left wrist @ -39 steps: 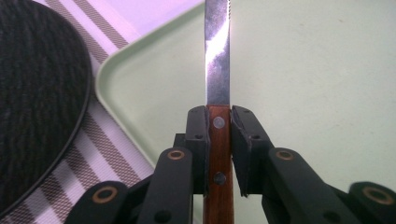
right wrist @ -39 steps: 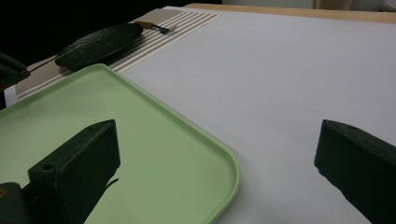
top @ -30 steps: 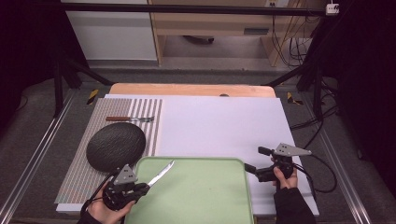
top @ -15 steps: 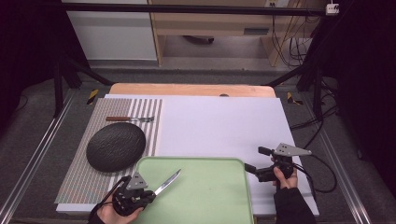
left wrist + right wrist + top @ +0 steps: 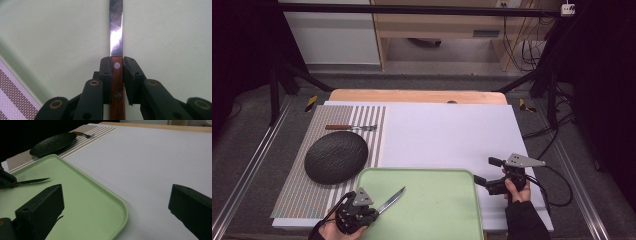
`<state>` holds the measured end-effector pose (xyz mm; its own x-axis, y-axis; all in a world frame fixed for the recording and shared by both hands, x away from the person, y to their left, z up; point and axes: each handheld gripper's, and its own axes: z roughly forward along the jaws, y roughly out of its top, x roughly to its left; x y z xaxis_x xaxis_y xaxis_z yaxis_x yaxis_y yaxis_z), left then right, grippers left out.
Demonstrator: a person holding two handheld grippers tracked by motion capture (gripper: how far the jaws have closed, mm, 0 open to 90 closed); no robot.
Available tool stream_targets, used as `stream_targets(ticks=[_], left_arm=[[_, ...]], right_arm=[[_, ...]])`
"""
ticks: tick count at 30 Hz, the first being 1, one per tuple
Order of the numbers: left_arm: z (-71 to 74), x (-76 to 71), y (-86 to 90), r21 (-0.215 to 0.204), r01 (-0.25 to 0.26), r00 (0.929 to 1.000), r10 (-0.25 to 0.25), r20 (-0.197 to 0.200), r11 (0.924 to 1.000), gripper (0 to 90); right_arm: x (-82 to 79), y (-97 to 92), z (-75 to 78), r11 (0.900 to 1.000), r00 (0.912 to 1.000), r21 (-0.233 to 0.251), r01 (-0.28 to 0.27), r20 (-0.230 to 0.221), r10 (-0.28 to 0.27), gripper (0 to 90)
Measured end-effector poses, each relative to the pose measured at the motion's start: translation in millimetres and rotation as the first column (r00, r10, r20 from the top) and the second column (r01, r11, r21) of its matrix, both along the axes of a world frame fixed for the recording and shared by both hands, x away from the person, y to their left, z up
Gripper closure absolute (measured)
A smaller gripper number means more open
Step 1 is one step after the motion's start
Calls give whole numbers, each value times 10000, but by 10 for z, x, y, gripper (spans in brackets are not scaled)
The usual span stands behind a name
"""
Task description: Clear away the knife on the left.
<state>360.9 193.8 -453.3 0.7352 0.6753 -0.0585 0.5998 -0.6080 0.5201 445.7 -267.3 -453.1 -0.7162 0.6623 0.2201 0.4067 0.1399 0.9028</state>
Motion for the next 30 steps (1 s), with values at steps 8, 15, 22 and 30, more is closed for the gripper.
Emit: stream_targets(ticks=[8, 15, 22, 30], left_arm=[[-11, -3, -10, 135, 65, 9999, -66, 91, 9999, 768], [38, 8, 26, -351, 26, 9984, -6, 571, 9994, 673], [57, 9, 28, -1003, 492, 9957, -409, 832, 9937, 776], [25, -6, -40, -1026, 1185, 9899, -1094, 902, 9876, 896]], right_arm=[[1, 0, -1, 10000, 10000, -15, 11, 7, -11, 7], [2, -1, -1, 10000, 10000, -19, 40, 18, -40, 6], [3, -1, 0, 10000, 10000, -17, 46, 13, -46, 6], [3, -2, 1, 10000, 10000, -15, 48, 12, -48, 6]])
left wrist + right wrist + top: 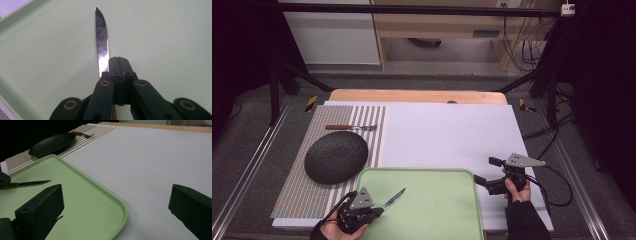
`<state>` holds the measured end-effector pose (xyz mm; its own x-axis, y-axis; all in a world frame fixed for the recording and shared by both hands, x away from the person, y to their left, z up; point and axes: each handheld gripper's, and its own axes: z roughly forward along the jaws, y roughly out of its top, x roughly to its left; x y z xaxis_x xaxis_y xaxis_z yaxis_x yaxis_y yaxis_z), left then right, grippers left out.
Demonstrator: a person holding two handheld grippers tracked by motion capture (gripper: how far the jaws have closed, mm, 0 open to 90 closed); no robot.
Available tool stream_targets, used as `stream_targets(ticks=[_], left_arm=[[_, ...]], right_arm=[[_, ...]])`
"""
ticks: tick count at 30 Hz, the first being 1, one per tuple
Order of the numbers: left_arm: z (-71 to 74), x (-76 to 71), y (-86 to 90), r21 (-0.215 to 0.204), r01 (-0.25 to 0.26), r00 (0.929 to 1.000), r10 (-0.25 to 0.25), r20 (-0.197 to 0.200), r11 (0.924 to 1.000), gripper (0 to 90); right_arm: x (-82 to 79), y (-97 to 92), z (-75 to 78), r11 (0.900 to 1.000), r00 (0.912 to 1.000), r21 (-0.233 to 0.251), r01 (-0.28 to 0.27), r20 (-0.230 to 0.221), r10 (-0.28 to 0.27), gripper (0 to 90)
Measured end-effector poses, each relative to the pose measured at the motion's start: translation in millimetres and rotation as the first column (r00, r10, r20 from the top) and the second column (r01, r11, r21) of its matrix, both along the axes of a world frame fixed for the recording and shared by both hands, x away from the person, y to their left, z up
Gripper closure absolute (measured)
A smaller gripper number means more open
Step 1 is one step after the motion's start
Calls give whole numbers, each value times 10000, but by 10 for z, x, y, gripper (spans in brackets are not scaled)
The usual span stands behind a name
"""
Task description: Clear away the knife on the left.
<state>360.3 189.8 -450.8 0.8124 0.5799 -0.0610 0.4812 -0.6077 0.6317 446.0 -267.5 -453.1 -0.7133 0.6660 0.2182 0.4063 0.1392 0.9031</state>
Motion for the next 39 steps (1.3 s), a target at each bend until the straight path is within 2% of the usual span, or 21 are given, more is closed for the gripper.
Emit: stream_targets(ticks=[4, 10, 16, 39], left_arm=[[-37, -1, -47, 187, 215, 9998, -214, -60, 9996, 897], [-80, 6, -61, 576, 265, 9996, -266, 10, 9980, 898], [-93, 3, -58, 736, 259, 9996, -266, 82, 9969, 898], [-84, 68, 83, 807, -257, 9993, 234, 287, 9964, 898]], right_arm=[[-2, 0, 1, 10000, 10000, 12, 7, -13, -7, 6], [-2, -1, 2, 10000, 10000, 16, 15, -7, -15, 6], [-2, -2, 3, 10000, 10000, 16, 22, -7, -22, 6], [1, -1, -1, 10000, 10000, -11, 6, 0, -6, 7]])
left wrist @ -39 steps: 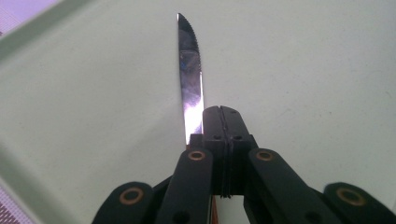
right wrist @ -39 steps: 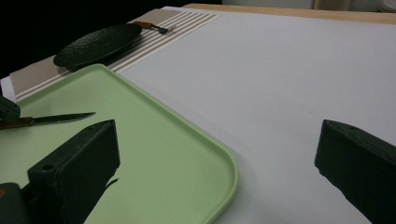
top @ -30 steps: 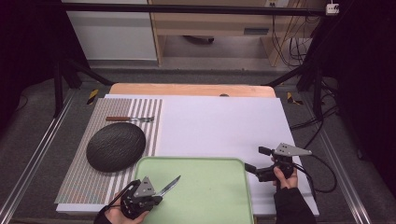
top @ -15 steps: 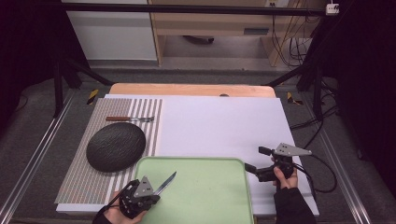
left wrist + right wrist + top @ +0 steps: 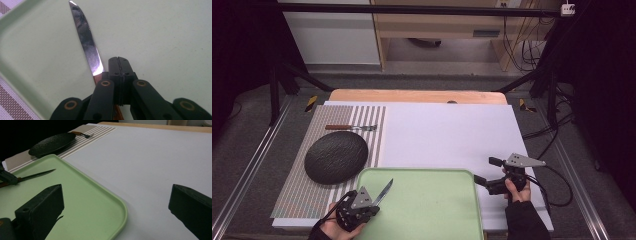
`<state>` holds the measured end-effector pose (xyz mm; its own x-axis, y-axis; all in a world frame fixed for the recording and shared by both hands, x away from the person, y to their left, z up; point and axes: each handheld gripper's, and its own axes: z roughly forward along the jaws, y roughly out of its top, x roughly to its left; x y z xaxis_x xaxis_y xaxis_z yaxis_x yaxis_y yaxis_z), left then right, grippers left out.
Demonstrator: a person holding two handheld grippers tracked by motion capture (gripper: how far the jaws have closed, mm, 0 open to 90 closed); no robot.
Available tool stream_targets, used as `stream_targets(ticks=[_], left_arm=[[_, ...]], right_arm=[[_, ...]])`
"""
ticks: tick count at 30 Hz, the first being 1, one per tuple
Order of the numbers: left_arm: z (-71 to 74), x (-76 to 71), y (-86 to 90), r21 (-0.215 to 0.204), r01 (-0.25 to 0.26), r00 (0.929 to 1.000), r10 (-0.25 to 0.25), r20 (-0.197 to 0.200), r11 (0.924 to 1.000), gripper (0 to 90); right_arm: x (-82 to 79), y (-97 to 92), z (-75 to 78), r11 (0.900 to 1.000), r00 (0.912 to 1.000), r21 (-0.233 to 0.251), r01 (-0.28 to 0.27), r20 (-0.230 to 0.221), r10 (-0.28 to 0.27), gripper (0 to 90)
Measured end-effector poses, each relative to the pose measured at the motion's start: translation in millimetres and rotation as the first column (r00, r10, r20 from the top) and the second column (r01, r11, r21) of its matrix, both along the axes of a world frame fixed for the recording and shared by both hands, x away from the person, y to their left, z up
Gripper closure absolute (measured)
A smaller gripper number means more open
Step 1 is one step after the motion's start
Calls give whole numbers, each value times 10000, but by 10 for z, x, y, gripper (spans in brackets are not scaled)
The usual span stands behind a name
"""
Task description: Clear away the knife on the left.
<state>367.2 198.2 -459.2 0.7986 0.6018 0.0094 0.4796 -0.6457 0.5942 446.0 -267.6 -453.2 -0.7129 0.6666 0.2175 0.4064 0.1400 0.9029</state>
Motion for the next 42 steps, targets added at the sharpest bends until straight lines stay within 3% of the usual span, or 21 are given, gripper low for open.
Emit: stream_targets(ticks=[25, 42], left_arm=[[-14, -22, 144, 43, -359, 9992, 358, 156, 9993, 899], [-21, -60, 242, -209, -701, 9972, 705, 234, 9973, 899]], right_arm=[[-5, -4, 5, 10000, 10000, 36, 21, -6, -21, 6], [-4, -3, 3, 10000, 10000, 25, 35, -12, -35, 7]])
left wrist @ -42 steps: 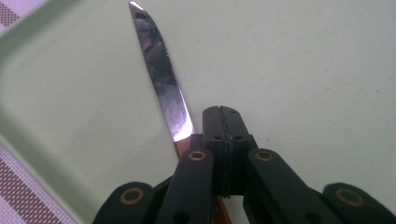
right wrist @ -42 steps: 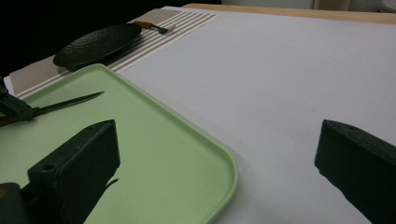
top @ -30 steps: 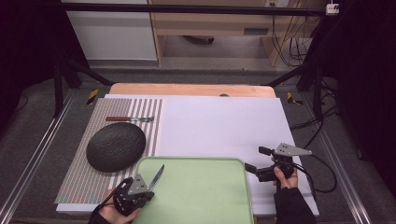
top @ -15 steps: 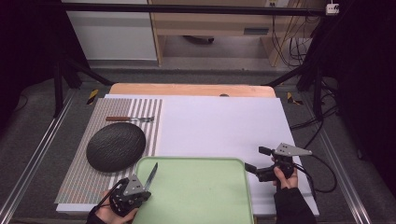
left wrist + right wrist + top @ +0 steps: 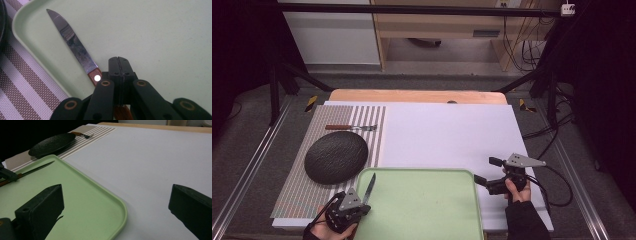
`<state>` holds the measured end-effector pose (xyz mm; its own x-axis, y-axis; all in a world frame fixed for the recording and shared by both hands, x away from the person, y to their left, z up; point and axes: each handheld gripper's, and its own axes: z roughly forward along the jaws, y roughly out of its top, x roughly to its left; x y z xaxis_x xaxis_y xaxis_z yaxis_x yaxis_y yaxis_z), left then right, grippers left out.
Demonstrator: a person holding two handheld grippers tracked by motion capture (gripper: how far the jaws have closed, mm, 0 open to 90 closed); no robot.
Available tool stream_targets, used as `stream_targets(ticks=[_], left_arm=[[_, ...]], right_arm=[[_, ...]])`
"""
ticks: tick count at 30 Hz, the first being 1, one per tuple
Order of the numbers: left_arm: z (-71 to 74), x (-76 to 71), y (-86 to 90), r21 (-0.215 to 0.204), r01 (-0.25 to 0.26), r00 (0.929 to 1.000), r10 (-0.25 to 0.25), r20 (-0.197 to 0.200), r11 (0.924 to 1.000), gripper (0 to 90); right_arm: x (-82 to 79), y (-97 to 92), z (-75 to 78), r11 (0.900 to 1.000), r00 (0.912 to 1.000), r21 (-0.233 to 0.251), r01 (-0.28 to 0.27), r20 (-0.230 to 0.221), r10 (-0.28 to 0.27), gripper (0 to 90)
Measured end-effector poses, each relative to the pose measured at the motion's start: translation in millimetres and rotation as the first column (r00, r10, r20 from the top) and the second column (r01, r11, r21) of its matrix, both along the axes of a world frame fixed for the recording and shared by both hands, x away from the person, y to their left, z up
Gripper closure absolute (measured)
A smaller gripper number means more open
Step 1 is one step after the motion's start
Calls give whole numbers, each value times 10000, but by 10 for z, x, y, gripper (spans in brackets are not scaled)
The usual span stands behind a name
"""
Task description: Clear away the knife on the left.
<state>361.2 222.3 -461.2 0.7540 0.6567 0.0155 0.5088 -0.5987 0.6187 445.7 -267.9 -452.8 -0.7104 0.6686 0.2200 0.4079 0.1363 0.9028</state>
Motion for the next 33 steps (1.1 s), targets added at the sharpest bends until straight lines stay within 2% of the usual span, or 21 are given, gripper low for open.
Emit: stream_targets(ticks=[6, 14, 20, 22, 24, 27, 31, 33], left_arm=[[8, -23, 33, -88, -135, 9999, 136, 89, 9999, 899], [1, -32, 58, 15, -345, 9994, 345, 96, 9994, 898], [1, -31, 54, -8, -346, 9994, 346, 87, 9994, 898], [14, -32, 53, -159, -303, 9994, 306, 178, 9994, 898], [45, -29, 70, -548, -255, 9991, 273, 327, 9982, 896], [81, -8, 102, -1090, -187, 9991, 228, 370, 9939, 845], [119, 45, 138, -1623, -106, 9991, 172, 391, 9867, 690], [145, 74, 165, -1935, -87, 9986, 184, 486, 9811, 577]], right_arm=[[0, 0, 0, 10000, 10000, 0, 4, -8, -4, 7], [3, 1, -3, 10000, 10000, -15, -12, -4, 12, 7], [2, 0, -2, 10000, 10000, -5, -4, -2, 4, 7], [2, 0, -3, 10000, 10000, -5, -11, 0, 11, 7], [2, 1, -2, 10000, 10000, 5, -27, 7, 27, 7], [2, 0, -2, 10000, 10000, 29, -30, -3, 30, 7], [6, 3, -4, 10000, 10000, 13, -33, 9, 33, 7], [6, 3, -4, 10000, 10000, 9, -30, 9, 30, 7]])
